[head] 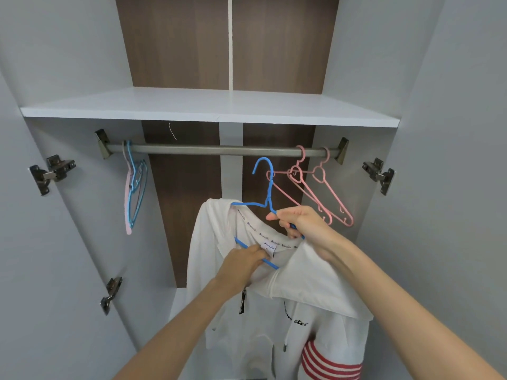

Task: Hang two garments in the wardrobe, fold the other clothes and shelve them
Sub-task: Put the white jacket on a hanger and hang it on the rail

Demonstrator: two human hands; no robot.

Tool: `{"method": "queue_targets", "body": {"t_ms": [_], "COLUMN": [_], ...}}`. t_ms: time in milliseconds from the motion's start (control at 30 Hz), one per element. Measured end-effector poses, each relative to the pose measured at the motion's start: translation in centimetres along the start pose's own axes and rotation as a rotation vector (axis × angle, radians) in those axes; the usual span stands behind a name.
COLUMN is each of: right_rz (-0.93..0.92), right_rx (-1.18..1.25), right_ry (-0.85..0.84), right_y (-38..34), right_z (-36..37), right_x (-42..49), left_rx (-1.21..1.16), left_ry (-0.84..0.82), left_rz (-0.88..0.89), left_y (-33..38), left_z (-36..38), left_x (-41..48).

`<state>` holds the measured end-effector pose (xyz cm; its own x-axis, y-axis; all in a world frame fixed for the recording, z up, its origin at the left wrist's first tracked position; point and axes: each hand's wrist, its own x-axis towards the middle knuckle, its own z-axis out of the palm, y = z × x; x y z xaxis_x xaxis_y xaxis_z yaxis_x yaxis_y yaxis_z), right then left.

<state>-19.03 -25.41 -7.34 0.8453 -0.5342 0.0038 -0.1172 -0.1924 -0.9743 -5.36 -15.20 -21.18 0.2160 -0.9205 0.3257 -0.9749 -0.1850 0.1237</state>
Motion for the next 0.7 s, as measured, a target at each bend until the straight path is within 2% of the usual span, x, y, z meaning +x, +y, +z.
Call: {"method": "queue_targets", "body": {"t_ms": [200, 267, 367, 433, 500, 567, 633, 700], "right_rz": [-0.026, -0.024, -0.007, -0.007, -0.01, -0.015, -0.033, -0.053], "right_rx": [-0.01, -0.019, 0.013, 0.032, 0.046, 0.059, 0.058, 0.024], "right_ry": [0.056, 0.042, 0.014, 0.003, -0.006, -0.008, 0.014, 0.04], "right_y": [-0.7, -1.0, -1.4, -1.6, -1.8, -2.0, -2.0, -2.0], "right_z": [-0.9, -1.2, -1.2, -1.3, -1.4, -1.6, -1.6, -1.5], "right_x": [1.1, 1.6, 2.2, 2.4, 2.5, 2.6, 2.9, 3.1], "left_rx": [-0.326, -0.308, -0.123, 0.018, 0.191, 0.244, 0.089, -0.039], "left_ry": [0.237, 0.163, 0.001, -0.01, -0.068, -0.164, -0.264, -0.267], "left_rz": [-0.09, -0.084, 0.045, 0.08, 0.063, 0.016, -0.003, -0.039], "left_y": [0.3, -0.2, -1.2, -2.2, -2.6, -3.0, -3.2, -2.5], "left_z": [1.4, 1.6, 2.0, 2.2, 2.0, 2.5, 4.0, 4.6], "left_x": [-2.5, -3.0, -2.1, -1.1, -0.3, 0.0, 0.3, 0.3]}}
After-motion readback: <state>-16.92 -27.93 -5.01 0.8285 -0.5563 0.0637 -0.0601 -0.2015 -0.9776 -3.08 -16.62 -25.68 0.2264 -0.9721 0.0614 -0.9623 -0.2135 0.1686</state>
